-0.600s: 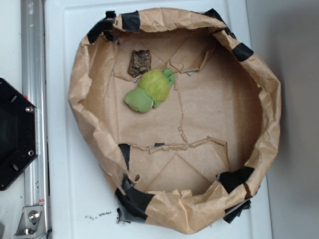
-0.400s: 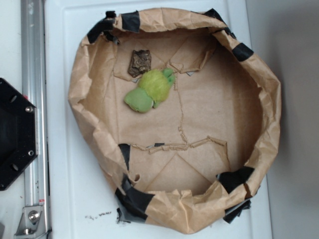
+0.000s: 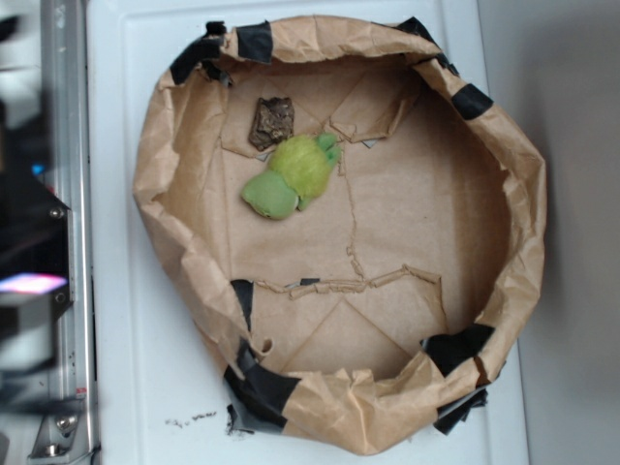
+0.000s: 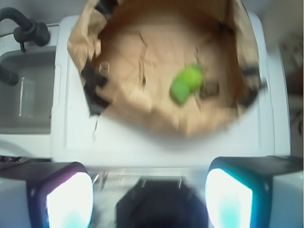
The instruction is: Grab the rock.
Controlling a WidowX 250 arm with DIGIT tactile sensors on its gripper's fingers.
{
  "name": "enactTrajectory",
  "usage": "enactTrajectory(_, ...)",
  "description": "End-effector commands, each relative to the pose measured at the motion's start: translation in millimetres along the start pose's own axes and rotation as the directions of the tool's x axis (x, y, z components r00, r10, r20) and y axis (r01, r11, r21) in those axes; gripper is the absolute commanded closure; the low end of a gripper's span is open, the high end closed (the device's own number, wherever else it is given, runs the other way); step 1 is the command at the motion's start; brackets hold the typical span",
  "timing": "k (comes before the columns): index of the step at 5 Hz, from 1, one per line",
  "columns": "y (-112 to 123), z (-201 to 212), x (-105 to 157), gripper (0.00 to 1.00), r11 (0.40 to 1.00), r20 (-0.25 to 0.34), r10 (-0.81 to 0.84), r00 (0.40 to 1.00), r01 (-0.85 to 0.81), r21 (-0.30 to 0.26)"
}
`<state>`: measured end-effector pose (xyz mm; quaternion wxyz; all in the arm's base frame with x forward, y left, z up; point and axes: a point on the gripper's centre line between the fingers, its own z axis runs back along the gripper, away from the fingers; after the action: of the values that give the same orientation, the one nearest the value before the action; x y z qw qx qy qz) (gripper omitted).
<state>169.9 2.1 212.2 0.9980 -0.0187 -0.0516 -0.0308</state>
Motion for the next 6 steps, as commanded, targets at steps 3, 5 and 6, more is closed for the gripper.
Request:
enactTrajectory(3,67,-97,56,0.0,0.717,0.102,0.687,0.719,-0.694,0.062)
enactTrajectory(5,80,-131,26,0.0,0.293,0.195,0.926,0.323,-0.942,0.165)
enactTrajectory(6,80,-131,26,0.0,0.293,0.195,0.926,0.323,-0.942,0.165)
